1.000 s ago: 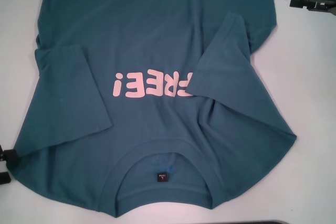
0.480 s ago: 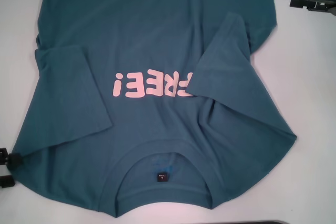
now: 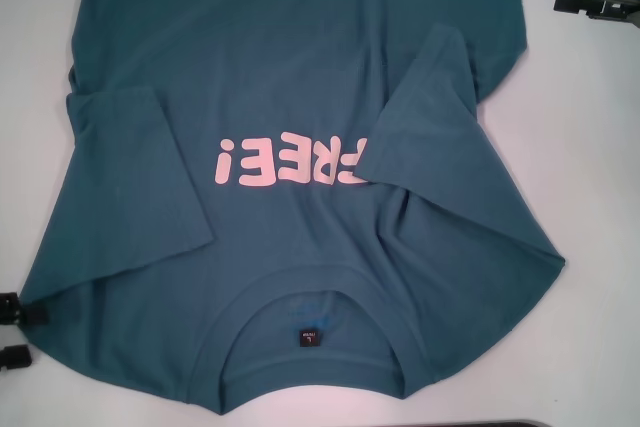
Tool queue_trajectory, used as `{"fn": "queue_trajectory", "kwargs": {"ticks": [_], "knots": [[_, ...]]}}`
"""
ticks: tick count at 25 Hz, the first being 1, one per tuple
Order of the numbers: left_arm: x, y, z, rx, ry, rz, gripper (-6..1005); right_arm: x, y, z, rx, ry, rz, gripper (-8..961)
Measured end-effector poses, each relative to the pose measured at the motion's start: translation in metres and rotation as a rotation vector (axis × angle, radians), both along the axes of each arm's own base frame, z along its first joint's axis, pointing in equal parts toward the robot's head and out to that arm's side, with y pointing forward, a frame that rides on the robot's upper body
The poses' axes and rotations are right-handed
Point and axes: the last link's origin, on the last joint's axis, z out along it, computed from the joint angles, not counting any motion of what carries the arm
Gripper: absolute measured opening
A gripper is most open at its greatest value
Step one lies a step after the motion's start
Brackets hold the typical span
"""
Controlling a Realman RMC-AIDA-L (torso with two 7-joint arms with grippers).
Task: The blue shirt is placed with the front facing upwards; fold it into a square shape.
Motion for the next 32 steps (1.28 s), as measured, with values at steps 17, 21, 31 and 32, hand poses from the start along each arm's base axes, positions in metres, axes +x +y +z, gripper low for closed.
{"fn": "queue_trajectory", "kwargs": {"ticks": [17,21,31,32], "knots": [[0.005,0.008,-0.003,-0.009,-0.003,-0.010,592,0.001,-0.001,0.001,0.005,0.002,-0.004,912],[0.006,0.012,-0.004,-0.001,0.002,-0.014,592,0.001,0.000,0.001,0.006,0.002,-0.004,912],[0.007,0.024,-0.002,0.042,0.018,-0.011,579,0.001,0.000,0.002,0.010,0.003,-0.007,912],[0.009,0.026,-0.002,0.040,0.017,-0.015,578,0.002,0.000,0.002,0.010,0.003,-0.007,912]]}}
